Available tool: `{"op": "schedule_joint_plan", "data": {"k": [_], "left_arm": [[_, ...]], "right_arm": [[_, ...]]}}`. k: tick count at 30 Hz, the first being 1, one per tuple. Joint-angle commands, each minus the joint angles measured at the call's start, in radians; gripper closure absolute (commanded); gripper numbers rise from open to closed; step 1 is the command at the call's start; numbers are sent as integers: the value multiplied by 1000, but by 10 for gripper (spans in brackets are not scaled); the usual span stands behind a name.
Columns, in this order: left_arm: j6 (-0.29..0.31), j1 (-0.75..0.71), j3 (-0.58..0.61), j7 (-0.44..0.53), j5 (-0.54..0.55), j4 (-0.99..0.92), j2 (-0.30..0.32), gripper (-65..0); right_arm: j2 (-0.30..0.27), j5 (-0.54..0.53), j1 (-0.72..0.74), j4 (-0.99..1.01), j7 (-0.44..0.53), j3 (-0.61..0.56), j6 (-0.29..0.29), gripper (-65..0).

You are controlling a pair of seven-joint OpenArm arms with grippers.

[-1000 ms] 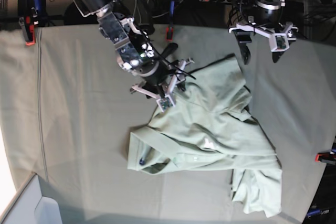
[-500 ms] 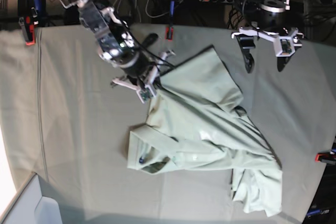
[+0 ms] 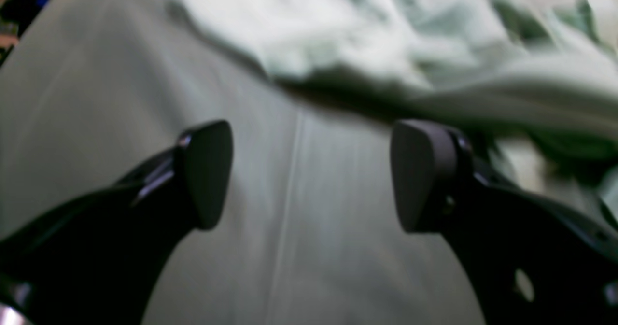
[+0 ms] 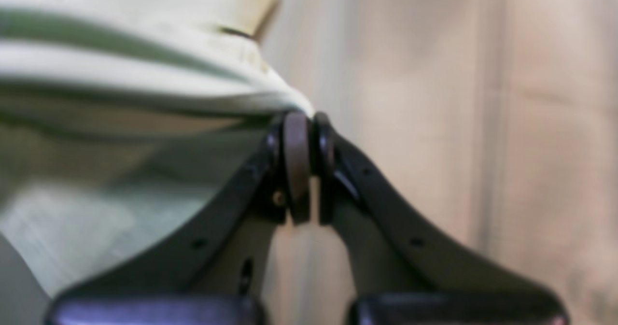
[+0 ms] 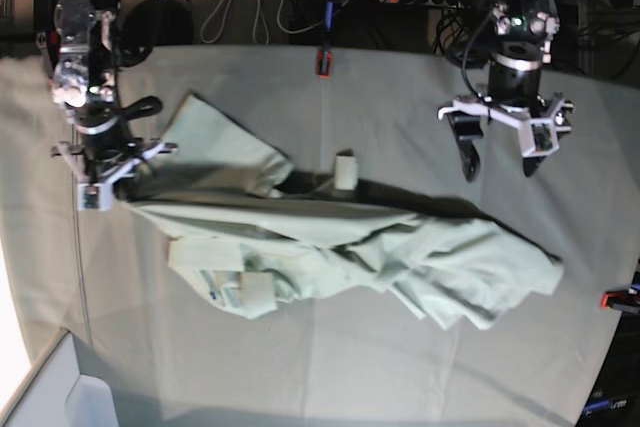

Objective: Layout the t-shirt on the table in an organized manner, then fold the t-shirt properly
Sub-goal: 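Grasp the opposite shirt edge with the left gripper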

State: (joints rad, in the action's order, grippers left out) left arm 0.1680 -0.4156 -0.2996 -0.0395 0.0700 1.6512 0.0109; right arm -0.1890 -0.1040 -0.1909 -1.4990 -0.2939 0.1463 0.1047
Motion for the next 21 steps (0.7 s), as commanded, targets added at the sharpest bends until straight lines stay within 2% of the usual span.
{"op": "schedule_joint_plan", "data": {"k": [1,2,7,9,15,21], "left_arm": [[-2,14,-5,8,1,16,4,-494],[-2,28,-5,-4,1,13,7,-494],[-9,114,-10,-21,0,-111,11,-494],[-9,149,-56,-20,4,-185,10,-494],[-3,281,-226,-18,9,-352,7,-495],[0,410,-306,-26,6,-446,28,-495]], "right_arm": [[-10,5,12,-19,26,36,13,0],[-10,5,12,-19,26,62,17,0],[-4,10,14,-19,26,149,132,0],[-2,10,11,-19,26,166,158,0],[-5,11,8,-12,25,169,165,0],[-5,11,6,-10,17,169,166,0]]}}
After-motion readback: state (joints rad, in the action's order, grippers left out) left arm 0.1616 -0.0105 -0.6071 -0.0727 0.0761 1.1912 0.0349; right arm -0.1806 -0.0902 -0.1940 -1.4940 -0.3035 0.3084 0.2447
